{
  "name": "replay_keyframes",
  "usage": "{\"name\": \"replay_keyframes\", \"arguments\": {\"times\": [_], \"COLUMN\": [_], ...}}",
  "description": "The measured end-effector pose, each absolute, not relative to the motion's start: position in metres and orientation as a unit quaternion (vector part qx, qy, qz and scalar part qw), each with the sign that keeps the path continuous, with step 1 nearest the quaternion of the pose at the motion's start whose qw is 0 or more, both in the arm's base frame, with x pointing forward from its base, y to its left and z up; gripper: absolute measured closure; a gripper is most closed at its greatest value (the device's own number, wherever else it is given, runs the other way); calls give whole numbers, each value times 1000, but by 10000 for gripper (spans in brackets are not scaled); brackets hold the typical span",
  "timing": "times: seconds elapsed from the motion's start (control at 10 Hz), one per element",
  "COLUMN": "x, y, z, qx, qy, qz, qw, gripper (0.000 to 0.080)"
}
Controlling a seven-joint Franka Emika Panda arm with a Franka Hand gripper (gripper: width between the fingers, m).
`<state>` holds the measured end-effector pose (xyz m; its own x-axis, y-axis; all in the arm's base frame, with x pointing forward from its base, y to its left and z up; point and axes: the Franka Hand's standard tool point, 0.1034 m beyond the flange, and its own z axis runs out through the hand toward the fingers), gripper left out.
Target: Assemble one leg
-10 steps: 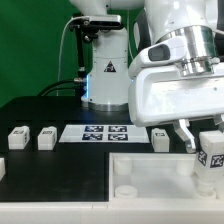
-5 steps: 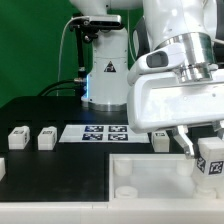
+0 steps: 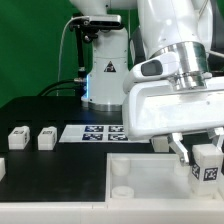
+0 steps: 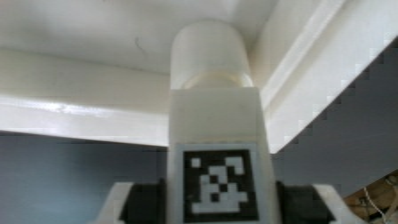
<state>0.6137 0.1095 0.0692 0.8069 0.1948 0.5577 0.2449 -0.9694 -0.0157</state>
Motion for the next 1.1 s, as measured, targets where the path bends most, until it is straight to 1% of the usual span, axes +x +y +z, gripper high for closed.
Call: {"name": "replay_keyframes", "arguments": {"times": [0.1,0.2,0.3,0.4,0.5,0.6,1.0,1.1], "x": [614,614,614,614,614,613,614,616], "y": [109,109,109,109,109,109,109,112], "z": [69,69,69,69,69,69,69,75], "qx": [-950,-950,-950,-950,-950,-950,-950,-955], "qy": [-116,-116,-116,-115,-115,-116,-115,-107], "qz": [-288,-288,-288,-288,-288,-288,-288,-273], "qw": [43,43,43,43,43,43,43,47], "gripper": [412,272,189,189,158,151,150,150]}}
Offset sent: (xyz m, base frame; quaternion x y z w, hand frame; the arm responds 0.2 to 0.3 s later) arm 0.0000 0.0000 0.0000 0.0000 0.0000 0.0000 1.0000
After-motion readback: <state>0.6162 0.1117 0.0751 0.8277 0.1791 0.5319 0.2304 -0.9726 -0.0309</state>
